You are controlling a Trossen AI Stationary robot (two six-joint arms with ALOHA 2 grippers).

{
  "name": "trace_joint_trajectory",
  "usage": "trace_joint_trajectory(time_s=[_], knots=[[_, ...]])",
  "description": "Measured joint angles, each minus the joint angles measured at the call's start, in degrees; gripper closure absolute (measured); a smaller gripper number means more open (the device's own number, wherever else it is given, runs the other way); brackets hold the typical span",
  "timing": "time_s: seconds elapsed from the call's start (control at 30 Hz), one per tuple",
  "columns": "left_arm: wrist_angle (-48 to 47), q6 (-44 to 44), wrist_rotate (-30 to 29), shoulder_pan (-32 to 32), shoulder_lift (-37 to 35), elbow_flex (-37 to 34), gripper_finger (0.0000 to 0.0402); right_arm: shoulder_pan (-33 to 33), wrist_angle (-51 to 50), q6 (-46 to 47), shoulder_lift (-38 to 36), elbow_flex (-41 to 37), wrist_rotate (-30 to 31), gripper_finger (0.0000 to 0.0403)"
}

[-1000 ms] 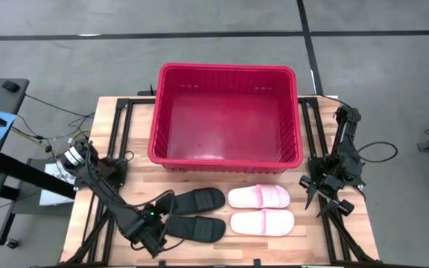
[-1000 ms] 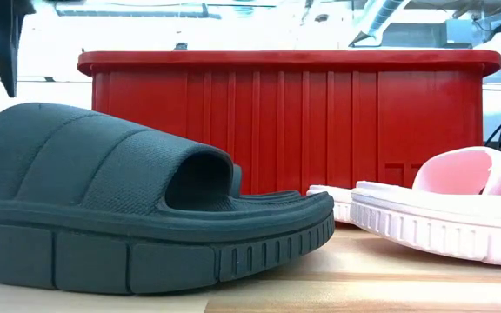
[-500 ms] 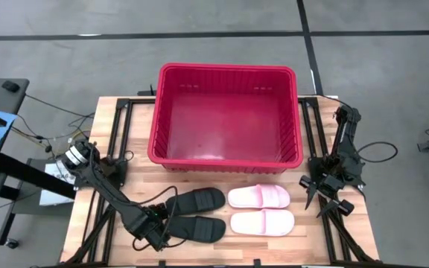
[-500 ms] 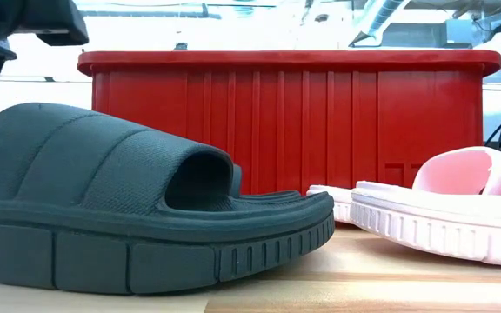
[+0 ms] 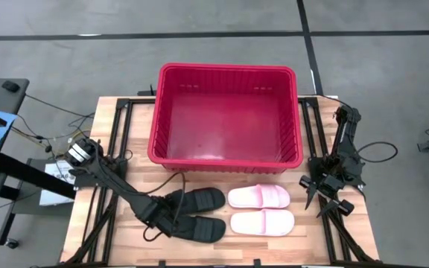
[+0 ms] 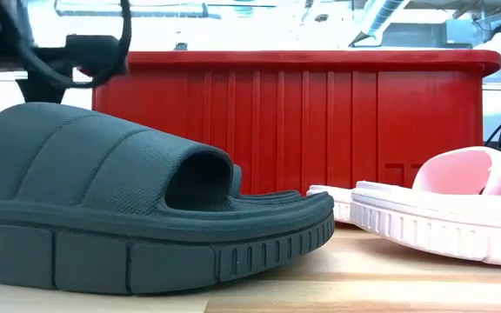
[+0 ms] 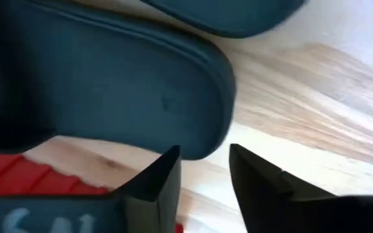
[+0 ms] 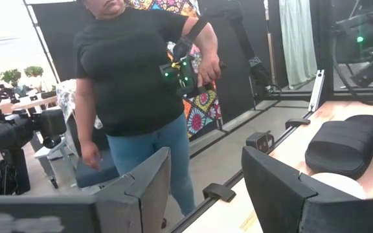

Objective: Pick and place slides into bin
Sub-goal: Put the black slipper into the red bin

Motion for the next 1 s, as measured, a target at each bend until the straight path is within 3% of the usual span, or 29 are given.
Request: trace_joint_trajectory(time_s=[0.17,0.43,0.8,1.0], knots=[[1.8,0.9,-0.8,-0.9,0.0,-4.2,0.0247,0.0,0.0,0.0,0.0,0.0,0.0,0.0221],[8.3,1.4,-5.6,-1.0,-0.2,-9.0,0.0242,0.0,0.0,0.0,0.0,0.0,0.0,0.0221],[14.6,1.6,-2.9,-1.4,-0.1,-9.3,0.0242,0.0,0.0,0.0,0.0,0.0,0.0,0.0221],[16.3,1.5,-2.0,-1.7,-0.3,-11.1,0.0279,0.0,0.0,0.0,0.0,0.0,0.0,0.0221]])
